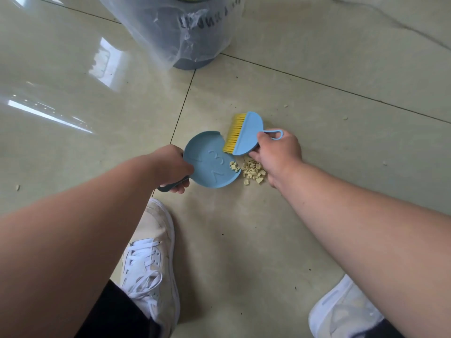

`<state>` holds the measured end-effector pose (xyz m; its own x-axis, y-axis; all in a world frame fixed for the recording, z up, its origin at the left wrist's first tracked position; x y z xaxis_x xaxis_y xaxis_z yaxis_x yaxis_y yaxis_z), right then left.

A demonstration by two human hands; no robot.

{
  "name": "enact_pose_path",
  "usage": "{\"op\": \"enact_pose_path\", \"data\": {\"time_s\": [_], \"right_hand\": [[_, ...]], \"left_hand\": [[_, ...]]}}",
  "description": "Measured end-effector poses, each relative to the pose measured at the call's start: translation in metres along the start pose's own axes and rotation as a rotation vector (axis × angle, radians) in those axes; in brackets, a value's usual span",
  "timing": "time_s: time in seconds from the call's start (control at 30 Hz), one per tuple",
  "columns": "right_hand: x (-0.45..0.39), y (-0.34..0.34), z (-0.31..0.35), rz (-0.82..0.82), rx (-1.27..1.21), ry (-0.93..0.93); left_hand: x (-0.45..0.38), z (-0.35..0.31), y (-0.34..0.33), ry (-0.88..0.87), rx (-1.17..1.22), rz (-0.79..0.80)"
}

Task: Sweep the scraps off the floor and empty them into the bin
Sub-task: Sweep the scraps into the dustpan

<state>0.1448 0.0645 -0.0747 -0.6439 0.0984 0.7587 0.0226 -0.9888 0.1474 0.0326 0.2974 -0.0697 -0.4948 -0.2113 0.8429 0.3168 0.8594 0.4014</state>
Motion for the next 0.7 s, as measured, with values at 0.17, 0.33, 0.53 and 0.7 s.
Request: {"op": "enact_pose_path", "data": {"time_s": [0.17,0.33,0.53,0.7], "right_hand": [[0.002,0.036,0.010,-0.030,0.017,0.031],[0.021,0.016,0.003,0.185,0.211,0.100],[0.013,0.015,0.007,0.133,0.581,0.215],[-0.003,0.037,0.028,0.037,0.481,0.202]], "left_hand": [[0.001,-0.007,-0.004,-0.015,-0.021,0.003],[0.004,-0.009,-0.004,-0.047,-0.026,-0.003],[0.005,0.013,0.006,-0.027,-0.039,-0.008],[0.003,0.031,0.008,-0.010,-0.040,0.001]]}}
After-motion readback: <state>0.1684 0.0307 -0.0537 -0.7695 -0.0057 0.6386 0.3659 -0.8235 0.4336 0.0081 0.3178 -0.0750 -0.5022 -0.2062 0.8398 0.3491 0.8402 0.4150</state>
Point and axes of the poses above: each hand's wrist, its own x-axis away from the middle knuckle, its own y-axis out of the back of the hand, z = x × y, the point moved 6 cm from there along -x, towards the middle knuckle, and after that the axes turned 5 degrees about -y, right-handed, at the moved point
